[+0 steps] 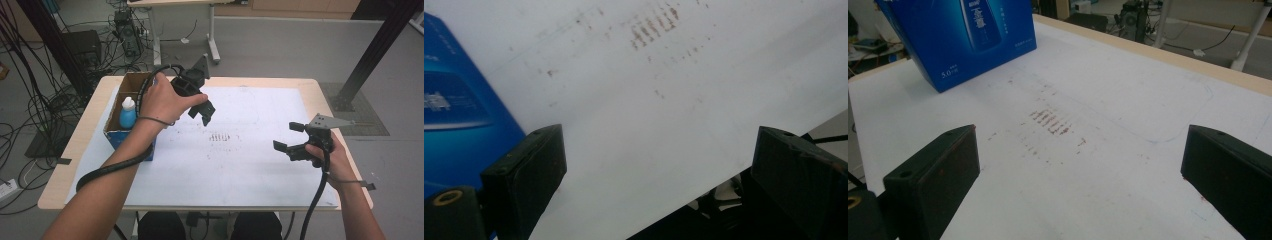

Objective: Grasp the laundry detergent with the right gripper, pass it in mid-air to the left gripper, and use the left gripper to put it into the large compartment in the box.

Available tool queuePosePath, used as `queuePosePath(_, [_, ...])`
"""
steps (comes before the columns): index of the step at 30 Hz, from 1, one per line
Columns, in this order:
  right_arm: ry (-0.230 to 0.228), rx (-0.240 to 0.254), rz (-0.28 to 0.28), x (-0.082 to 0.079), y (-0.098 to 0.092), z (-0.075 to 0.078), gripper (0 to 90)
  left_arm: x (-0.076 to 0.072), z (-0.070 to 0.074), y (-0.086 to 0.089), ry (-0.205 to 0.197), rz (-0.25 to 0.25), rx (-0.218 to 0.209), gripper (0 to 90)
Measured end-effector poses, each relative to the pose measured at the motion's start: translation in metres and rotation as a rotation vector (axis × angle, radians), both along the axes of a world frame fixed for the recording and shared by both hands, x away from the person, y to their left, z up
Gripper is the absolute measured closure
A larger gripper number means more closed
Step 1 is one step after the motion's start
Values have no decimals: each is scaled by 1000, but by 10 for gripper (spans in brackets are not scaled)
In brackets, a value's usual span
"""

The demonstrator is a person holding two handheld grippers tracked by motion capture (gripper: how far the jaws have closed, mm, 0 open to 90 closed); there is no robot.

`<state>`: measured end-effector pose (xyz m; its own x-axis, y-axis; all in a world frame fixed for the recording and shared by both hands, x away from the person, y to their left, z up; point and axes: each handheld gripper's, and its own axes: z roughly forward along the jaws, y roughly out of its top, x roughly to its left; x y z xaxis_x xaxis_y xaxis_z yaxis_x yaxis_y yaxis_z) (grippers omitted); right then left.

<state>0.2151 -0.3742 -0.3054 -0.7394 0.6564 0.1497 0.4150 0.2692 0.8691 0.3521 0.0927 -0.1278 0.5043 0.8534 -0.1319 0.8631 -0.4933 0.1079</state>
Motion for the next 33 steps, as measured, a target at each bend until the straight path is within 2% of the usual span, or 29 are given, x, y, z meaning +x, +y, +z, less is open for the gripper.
queuePosePath(5, [39,-54,-1,7,8,12,21,-7,-12,-10,-6,-18,1,79])
queuePosePath(9, [61,-83,1,13,11,18,21,-15,-28,-20,-6,-39,4,79])
queuePosePath(17, [93,-135,-1,22,15,27,22,-24,-58,-28,12,-57,-7,80])
queuePosePath(19, [98,-139,0,23,15,27,22,-25,-62,-30,10,-62,-4,80])
queuePosePath(20, [109,-148,-10,25,16,28,23,-27,-69,-32,13,-67,-10,80])
queuePosePath(25, [126,-159,-17,29,17,28,23,-29,-79,-37,18,-71,-7,81])
queuePosePath(28, [131,-168,-20,30,19,28,23,-29,-90,-37,35,-73,-18,81])
queuePosePath(33, [136,-180,-18,32,21,29,23,-29,-96,-38,43,-73,-18,81])
